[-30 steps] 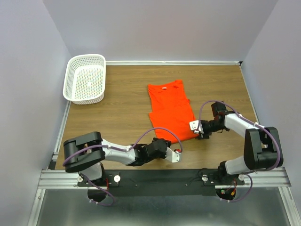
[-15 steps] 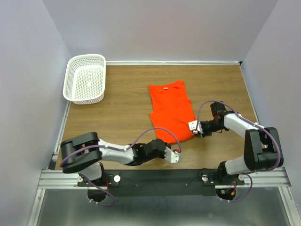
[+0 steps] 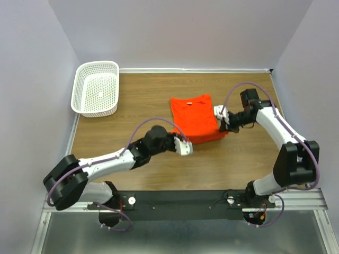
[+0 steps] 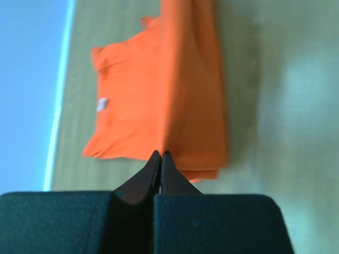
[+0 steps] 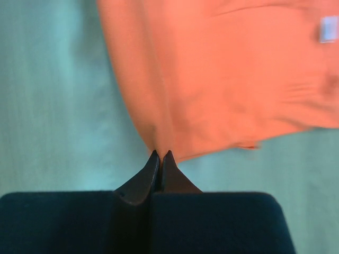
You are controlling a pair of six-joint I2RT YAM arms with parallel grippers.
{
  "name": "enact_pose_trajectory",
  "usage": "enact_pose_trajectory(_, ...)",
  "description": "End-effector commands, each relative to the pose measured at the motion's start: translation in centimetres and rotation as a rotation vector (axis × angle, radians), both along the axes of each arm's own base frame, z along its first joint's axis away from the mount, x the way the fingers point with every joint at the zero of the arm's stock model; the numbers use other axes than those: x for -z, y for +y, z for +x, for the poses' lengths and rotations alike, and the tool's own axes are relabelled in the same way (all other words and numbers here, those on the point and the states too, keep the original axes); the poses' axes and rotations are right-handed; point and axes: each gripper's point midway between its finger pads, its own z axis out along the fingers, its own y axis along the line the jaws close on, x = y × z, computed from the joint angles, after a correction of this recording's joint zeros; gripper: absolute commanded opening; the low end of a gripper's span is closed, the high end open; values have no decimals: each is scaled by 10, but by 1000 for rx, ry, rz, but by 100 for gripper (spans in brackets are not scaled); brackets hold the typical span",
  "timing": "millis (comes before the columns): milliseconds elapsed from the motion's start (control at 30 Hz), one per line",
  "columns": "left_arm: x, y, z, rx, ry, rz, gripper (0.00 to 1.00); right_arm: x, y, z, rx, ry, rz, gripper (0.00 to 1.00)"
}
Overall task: Fold and stack the t-shirts
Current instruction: Fold the tshirt
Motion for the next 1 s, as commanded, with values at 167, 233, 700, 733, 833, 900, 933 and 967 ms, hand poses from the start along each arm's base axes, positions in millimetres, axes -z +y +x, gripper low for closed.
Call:
enact_pose_trajectory(167, -44, 12, 156, -160, -123, -95, 0, -44, 26, 175, 365, 0, 155, 1)
enact_pose_trajectory(233, -57, 19, 192, -226, -147, -121, 0, -50, 30, 208, 409, -9, 179, 1)
enact_pose_trajectory(700, -5, 27, 280, -346, -76, -21, 0, 15, 32, 290, 607, 13, 164, 1)
enact_pose_trajectory(733, -4, 30, 282, -368, -77, -13, 0, 19, 33, 292, 615, 16, 162, 1)
enact_pose_trajectory(833, 0, 37, 288, -429, -68, -4, 0, 22, 37, 301, 654, 15, 162, 9)
enact_pose_trajectory(900, 0, 43, 298, -501, -64, -15, 22, 22, 42, 308, 702, 8, 160, 38)
enact_pose_trajectory(933, -3, 59, 307, -611, -77, -10, 36, 16, 43, 316, 756, 5, 191, 72)
enact_pose_trajectory(967, -6, 67, 313, -679, -82, -20, 52, 12, 40, 321, 801, -7, 201, 86)
